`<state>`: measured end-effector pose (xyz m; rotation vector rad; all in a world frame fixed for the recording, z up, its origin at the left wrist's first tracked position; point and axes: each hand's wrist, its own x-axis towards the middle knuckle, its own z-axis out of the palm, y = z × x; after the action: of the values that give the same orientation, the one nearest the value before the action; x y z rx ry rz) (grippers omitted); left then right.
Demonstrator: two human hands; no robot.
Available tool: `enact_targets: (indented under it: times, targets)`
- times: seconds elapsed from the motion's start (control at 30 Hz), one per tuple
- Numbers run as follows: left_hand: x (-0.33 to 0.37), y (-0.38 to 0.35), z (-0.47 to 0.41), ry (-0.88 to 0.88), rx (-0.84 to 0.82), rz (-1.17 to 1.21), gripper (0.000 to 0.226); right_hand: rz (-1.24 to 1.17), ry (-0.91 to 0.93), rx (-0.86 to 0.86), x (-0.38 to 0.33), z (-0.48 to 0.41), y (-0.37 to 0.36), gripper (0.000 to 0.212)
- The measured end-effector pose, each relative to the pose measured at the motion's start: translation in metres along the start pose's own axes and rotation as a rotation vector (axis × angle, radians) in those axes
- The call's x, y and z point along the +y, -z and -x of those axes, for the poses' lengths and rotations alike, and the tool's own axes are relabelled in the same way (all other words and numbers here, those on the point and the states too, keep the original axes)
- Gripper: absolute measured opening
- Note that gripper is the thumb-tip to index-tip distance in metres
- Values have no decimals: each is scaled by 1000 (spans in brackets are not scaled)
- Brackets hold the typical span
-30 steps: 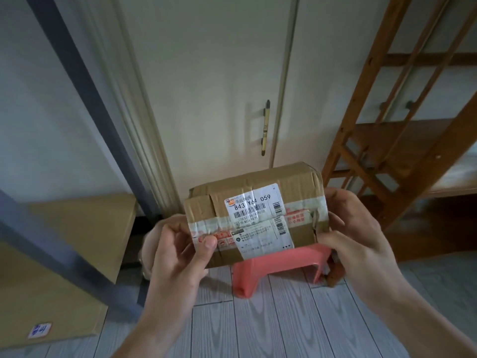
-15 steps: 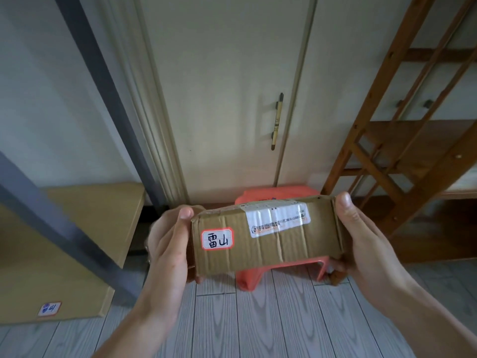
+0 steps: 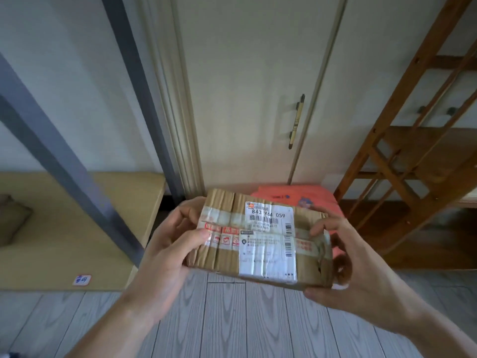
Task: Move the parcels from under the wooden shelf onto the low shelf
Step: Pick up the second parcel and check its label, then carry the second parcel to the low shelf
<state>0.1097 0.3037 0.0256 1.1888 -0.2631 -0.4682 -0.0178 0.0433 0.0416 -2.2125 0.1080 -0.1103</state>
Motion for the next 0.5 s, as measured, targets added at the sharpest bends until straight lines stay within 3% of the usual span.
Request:
enact_targets:
  times: [0.1, 0.23, 0.37, 0.5]
  targets:
    - [27, 17, 27, 3, 66, -161, 15, 11, 86, 4, -9, 3, -31, 78]
    - [64, 59, 68, -32, 353, -426, 39, -87, 102, -4, -43, 3, -109, 87]
    - [100, 118, 125, -93, 675, -502, 4, -141, 153, -155, -100, -14, -183, 86]
    - [108, 200, 167, -180, 987, -641, 26, 18, 299, -286, -170, -56, -241, 75]
